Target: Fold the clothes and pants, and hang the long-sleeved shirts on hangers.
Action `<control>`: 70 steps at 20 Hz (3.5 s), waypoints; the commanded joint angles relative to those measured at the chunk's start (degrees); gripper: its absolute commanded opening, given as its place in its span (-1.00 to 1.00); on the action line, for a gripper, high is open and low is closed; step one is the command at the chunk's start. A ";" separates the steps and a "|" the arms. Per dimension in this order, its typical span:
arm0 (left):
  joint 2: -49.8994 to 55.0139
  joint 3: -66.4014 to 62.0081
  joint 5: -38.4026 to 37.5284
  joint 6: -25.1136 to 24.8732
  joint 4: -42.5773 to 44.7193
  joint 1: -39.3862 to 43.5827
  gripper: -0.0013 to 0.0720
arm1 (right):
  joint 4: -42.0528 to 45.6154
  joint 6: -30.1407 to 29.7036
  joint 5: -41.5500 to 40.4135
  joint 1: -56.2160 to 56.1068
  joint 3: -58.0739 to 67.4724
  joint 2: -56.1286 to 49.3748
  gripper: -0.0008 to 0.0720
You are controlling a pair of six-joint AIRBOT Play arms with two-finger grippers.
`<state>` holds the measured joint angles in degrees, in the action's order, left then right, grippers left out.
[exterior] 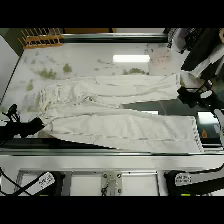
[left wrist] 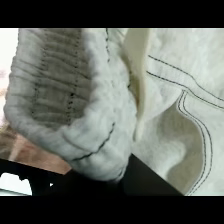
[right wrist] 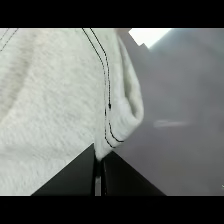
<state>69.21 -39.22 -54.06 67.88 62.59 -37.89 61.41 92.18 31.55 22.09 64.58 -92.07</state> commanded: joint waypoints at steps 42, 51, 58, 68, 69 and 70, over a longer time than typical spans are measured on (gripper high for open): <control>-0.04 0.07 -5.99 0.02 1.33 -0.04 -0.89 | 3.15 -26.56 25.31 16.28 5.25 3.58 0.59; -0.04 0.07 -9.16 0.00 1.33 -0.07 -0.89 | 11.89 -11.13 37.44 37.75 -14.49 22.88 0.60; -0.04 0.07 -9.90 0.02 0.39 -0.07 -0.89 | 2.45 -14.62 26.86 41.20 -30.14 23.23 0.60; -0.04 0.07 -9.90 0.02 0.35 -0.07 -0.89 | -2.38 -14.82 18.21 28.59 -31.93 23.02 0.59; -0.04 0.07 -9.88 0.02 0.35 -0.07 -0.89 | -2.38 -14.82 18.12 27.21 -31.93 23.02 0.52; -0.04 0.07 -9.84 0.02 0.35 -0.07 -0.89 | -2.36 -14.86 18.14 26.03 -31.93 23.02 0.19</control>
<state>69.19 -39.18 -64.03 67.90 62.98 -37.91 59.81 77.38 50.41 51.72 32.77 -69.01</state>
